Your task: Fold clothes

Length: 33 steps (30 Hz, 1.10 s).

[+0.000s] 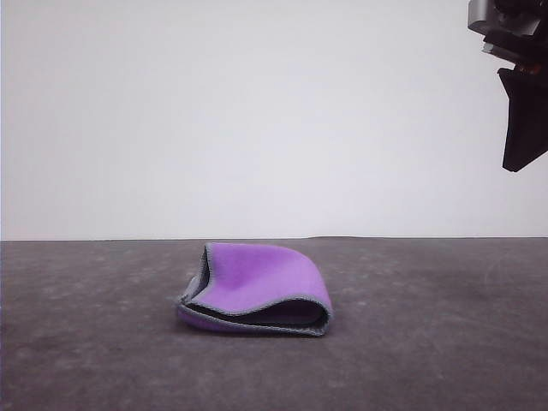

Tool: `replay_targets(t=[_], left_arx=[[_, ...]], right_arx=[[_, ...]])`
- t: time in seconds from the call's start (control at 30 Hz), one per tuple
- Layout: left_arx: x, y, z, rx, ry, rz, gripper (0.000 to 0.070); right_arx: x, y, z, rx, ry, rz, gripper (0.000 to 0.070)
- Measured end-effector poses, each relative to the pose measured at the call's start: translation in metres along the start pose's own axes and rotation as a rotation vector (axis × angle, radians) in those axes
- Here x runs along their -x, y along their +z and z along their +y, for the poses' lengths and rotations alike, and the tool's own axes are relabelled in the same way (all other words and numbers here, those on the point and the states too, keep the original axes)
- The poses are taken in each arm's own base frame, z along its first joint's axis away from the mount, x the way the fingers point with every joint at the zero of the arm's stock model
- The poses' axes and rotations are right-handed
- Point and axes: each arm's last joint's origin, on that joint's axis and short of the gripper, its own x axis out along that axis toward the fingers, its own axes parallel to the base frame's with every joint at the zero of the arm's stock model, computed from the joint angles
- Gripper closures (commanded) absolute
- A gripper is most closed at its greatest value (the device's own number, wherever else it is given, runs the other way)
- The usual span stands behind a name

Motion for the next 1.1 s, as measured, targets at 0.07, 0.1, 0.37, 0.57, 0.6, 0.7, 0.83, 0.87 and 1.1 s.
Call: replay_targets(t=[0.07,0.1,0.37,0.57,0.6,0.7,0.83,0.87,1.1], left_arx=[[0.000,0.000,0.000,0.000,0.000,0.000,0.0684],[0.000,0.000,0.000,0.000,0.000,0.000,0.0684],[0.000,0.000,0.000,0.000,0.000,0.000,0.0684],[0.000,0.000,0.000,0.000,0.000,0.000,0.0684],[0.000,0.000,0.000,0.000,0.000,0.000,0.0684],[0.000,0.000,0.000,0.000,0.000,0.000,0.0684],[0.000,0.000,0.000,0.000,0.000,0.000,0.0684],[0.000,0.000,0.000,0.000,0.000,0.000,0.0684],[0.000,0.000,0.000,0.000,0.000,0.000,0.0684]], right_arx=[[0.000,0.000,0.000,0.000,0.000,0.000,0.0690],[0.000,0.000,0.000,0.000,0.000,0.000,0.0689],[0.000,0.000,0.000,0.000,0.000,0.000,0.0690],[0.000,0.000,0.000,0.000,0.000,0.000,0.0690],[0.000,0.000,0.000,0.000,0.000,0.000,0.0690],[0.000,0.000,0.000,0.002,0.000,-0.001,0.0690],[0.008,-0.003,0.000,0.038,-0.016,-0.086,0.0690],[0.012,-0.008,0.002,0.068,-0.025,-0.153,0.0690],[0.043,-0.068,0.012,0.250,-0.131,-0.635,0.0690]])
